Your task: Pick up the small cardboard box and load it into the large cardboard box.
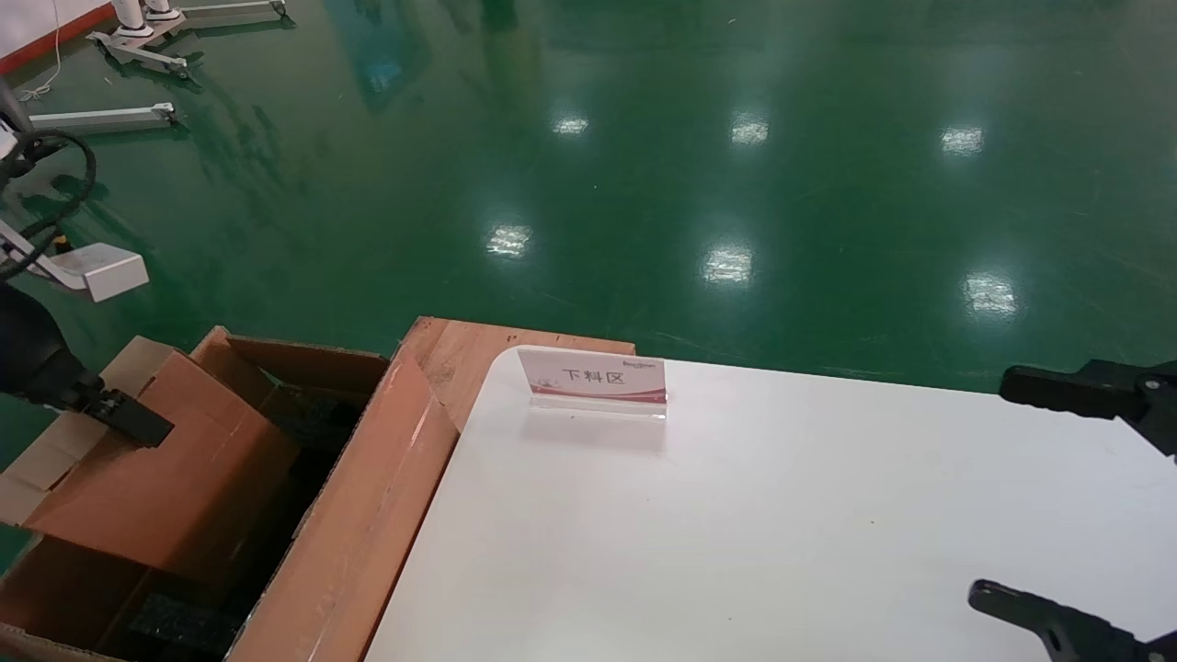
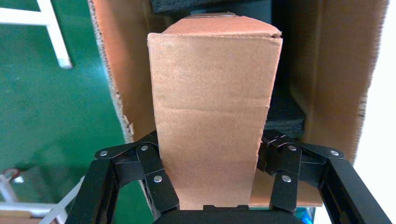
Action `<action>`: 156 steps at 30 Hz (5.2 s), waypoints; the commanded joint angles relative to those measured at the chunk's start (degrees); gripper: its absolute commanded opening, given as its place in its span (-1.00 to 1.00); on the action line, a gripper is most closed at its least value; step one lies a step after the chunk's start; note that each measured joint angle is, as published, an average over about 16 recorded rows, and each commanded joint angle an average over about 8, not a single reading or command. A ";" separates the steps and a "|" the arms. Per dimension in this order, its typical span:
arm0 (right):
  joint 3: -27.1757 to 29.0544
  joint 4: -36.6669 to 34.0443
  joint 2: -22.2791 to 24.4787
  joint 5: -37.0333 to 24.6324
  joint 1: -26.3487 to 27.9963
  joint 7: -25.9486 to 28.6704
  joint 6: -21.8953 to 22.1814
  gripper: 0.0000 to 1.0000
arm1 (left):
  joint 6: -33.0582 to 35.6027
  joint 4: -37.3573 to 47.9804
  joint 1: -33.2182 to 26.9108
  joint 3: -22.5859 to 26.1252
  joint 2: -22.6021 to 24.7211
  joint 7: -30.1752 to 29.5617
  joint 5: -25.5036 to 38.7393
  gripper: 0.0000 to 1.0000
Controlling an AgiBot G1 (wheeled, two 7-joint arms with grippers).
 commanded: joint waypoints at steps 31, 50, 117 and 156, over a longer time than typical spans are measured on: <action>-0.10 0.00 0.04 0.07 0.02 -0.05 0.04 1.00 | -1.76 18.87 15.87 -0.91 5.96 7.50 -2.63 -1.00; -0.16 0.00 0.07 0.11 0.04 -0.08 0.07 1.00 | -3.73 26.34 24.19 -2.11 8.20 8.78 -4.74 -1.00; -0.24 -0.02 0.11 0.19 0.05 -0.13 0.13 1.00 | -7.52 31.51 33.54 -3.39 10.31 8.14 -6.66 1.00; -0.32 -0.09 0.14 0.25 0.08 -0.19 0.14 1.00 | -8.54 -5.25 8.85 -19.59 -3.35 32.36 -26.63 1.00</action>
